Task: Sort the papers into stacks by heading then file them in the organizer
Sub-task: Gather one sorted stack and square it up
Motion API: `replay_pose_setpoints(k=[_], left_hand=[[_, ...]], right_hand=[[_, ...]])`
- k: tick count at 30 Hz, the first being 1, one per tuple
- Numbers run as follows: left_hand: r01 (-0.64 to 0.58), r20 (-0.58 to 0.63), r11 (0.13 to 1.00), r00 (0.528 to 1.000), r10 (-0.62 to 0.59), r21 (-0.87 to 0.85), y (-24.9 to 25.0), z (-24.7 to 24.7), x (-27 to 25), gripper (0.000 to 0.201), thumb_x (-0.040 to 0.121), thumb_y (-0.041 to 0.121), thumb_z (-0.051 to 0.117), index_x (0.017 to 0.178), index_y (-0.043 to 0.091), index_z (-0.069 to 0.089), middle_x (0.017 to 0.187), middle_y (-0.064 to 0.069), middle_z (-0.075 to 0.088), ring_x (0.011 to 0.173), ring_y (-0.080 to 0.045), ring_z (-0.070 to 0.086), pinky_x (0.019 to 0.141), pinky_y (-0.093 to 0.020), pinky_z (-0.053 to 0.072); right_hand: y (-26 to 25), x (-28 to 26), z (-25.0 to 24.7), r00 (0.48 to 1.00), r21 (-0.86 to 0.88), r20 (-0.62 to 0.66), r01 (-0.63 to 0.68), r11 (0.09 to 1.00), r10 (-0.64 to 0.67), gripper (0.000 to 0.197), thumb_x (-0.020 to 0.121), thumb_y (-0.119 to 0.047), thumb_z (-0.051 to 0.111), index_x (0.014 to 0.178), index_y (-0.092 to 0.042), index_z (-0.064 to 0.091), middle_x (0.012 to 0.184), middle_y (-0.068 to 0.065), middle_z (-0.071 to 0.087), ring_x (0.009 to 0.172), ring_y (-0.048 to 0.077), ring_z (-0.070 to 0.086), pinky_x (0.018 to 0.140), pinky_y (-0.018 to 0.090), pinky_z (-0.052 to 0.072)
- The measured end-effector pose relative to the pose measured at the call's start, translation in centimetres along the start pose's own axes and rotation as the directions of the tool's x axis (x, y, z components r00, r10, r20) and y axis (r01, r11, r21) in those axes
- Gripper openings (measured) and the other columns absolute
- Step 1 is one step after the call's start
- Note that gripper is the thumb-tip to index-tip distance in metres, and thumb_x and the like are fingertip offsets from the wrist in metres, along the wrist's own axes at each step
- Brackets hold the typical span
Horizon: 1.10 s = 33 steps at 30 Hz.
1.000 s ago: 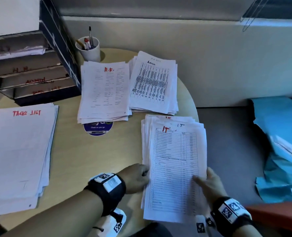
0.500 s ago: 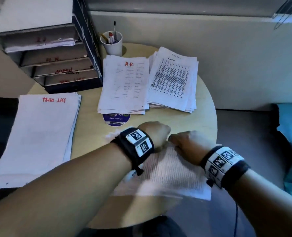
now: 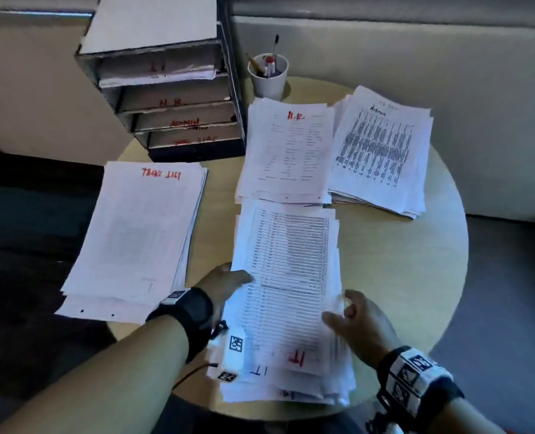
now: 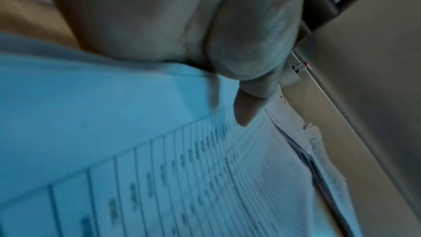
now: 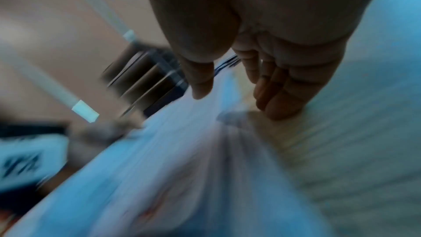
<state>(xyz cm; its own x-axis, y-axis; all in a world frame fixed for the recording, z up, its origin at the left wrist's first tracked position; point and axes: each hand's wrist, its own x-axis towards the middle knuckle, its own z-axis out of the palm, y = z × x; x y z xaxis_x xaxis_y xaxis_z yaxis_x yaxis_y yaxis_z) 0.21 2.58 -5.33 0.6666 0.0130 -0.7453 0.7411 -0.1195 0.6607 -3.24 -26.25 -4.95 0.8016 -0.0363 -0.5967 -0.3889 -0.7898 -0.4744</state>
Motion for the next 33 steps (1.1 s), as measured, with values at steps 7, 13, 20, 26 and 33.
replay_pose_setpoints(k=[7, 13, 20, 26, 33], left_hand=[[-0.219, -0.077, 0.975, 0.972, 0.222, 0.049, -0.5, 1.3, -0.8, 0.068, 0.067, 0.052, 0.085, 0.121, 0.016, 0.064, 0.119, -0.001, 0.071, 0.111, -0.021, 0.066, 0.104, -0.048, 0.048], [-0.43, -0.025, 0.901, 0.903, 0.429, -0.06, 4.9, -1.2, -7.4, 0.019, 0.088, 0.011, 0.074, 0.105, 0.019, 0.069, 0.103, 0.004, 0.077, 0.099, -0.018, 0.073, 0.086, -0.027, 0.057], [-0.723, -0.174, 0.691, 0.68, 0.712, 0.002, 10.9, -2.2, -12.2, 0.029, 0.09, 0.036, 0.065, 0.119, 0.032, 0.068, 0.118, 0.016, 0.071, 0.113, -0.01, 0.065, 0.103, -0.037, 0.049], [-0.801, -0.142, 0.599, 0.595, 0.791, -0.019, 12.2, -2.8, -13.9, 0.04, 0.074, 0.022, 0.076, 0.113, 0.021, 0.069, 0.11, 0.006, 0.075, 0.106, -0.014, 0.07, 0.094, -0.035, 0.056], [-0.674, -0.104, 0.736, 0.738, 0.667, -0.067, 10.2, -2.3, -12.1, 0.05, 0.061, 0.02, 0.088, 0.107, 0.017, 0.069, 0.1, 0.0, 0.077, 0.095, -0.019, 0.072, 0.082, -0.04, 0.06]], right_hand=[[-2.3, 1.0, 0.3, 0.981, 0.253, -0.171, -0.052, 0.966, 0.097, 0.088, 0.07, -0.045, 0.084, 0.141, -0.015, 0.042, 0.13, 0.009, 0.055, 0.113, 0.023, 0.057, 0.093, 0.032, 0.047], [-6.4, -1.8, -3.6, 0.97, 0.815, -0.06, 0.183, 0.55, -0.235, 0.038, 0.08, 0.007, 0.069, 0.117, -0.002, 0.063, 0.107, 0.01, 0.075, 0.098, 0.023, 0.072, 0.076, 0.027, 0.057], [-14.1, -6.9, -8.7, 0.8, 0.657, -0.53, 0.597, 0.46, -0.281, 0.015, 0.087, 0.005, 0.063, 0.093, -0.005, 0.073, 0.083, -0.002, 0.077, 0.076, 0.011, 0.072, 0.069, 0.023, 0.055], [-15.3, -8.8, -9.9, 0.749, 0.593, -0.576, 0.658, 0.464, -0.327, 0.015, 0.08, 0.001, 0.074, 0.09, -0.01, 0.073, 0.078, -0.015, 0.076, 0.074, 0.0, 0.071, 0.065, 0.015, 0.052], [-13.9, -7.1, -8.3, 0.861, 0.73, -0.433, 0.509, 0.456, -0.268, 0.033, 0.07, 0.007, 0.08, 0.099, -0.006, 0.07, 0.09, 0.002, 0.077, 0.083, 0.015, 0.073, 0.071, 0.025, 0.058]])
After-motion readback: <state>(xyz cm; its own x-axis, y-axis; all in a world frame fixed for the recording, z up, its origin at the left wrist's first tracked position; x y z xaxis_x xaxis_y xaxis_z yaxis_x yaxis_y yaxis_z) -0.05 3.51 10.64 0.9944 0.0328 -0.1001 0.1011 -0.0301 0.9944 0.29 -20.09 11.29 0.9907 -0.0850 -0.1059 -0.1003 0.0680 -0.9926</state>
